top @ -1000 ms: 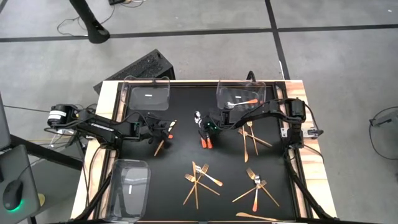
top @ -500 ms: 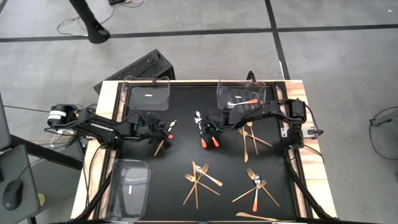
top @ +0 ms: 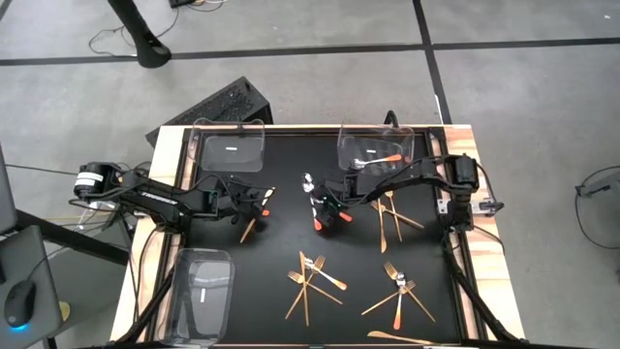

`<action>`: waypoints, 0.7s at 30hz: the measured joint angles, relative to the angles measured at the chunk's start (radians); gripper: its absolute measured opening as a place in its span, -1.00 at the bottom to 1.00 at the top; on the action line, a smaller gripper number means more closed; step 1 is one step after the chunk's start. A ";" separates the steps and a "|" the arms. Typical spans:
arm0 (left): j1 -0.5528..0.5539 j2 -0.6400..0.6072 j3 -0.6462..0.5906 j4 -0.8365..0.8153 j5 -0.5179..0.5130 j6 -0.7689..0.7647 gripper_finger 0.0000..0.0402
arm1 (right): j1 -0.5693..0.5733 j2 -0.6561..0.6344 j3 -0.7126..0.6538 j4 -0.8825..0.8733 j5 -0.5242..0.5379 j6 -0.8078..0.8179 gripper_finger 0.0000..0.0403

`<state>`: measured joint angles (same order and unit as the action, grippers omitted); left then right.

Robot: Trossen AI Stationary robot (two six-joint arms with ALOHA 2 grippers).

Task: Sort silverware by color (type)
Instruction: Put the silver and orange spoon into the top left transparent bin

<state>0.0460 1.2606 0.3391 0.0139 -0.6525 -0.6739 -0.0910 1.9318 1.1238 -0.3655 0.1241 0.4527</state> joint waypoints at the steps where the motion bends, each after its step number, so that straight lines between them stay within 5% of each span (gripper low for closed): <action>1: 0.000 0.000 0.000 0.000 0.000 0.000 -0.19 | 0.000 -0.008 -0.001 0.006 -0.006 -0.009 -0.96; 15: -0.001 0.000 0.000 0.040 0.031 0.023 -0.19 | -0.029 -0.041 0.057 0.120 -0.067 -0.168 -0.97; 21: -0.001 0.000 0.000 0.143 0.044 0.083 -0.19 | -0.040 -0.073 0.056 0.319 -0.073 -0.257 -0.97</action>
<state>0.0448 1.2606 0.3389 0.1570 -0.6086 -0.5910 -0.1312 1.8585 1.1803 -0.0467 0.0513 0.1959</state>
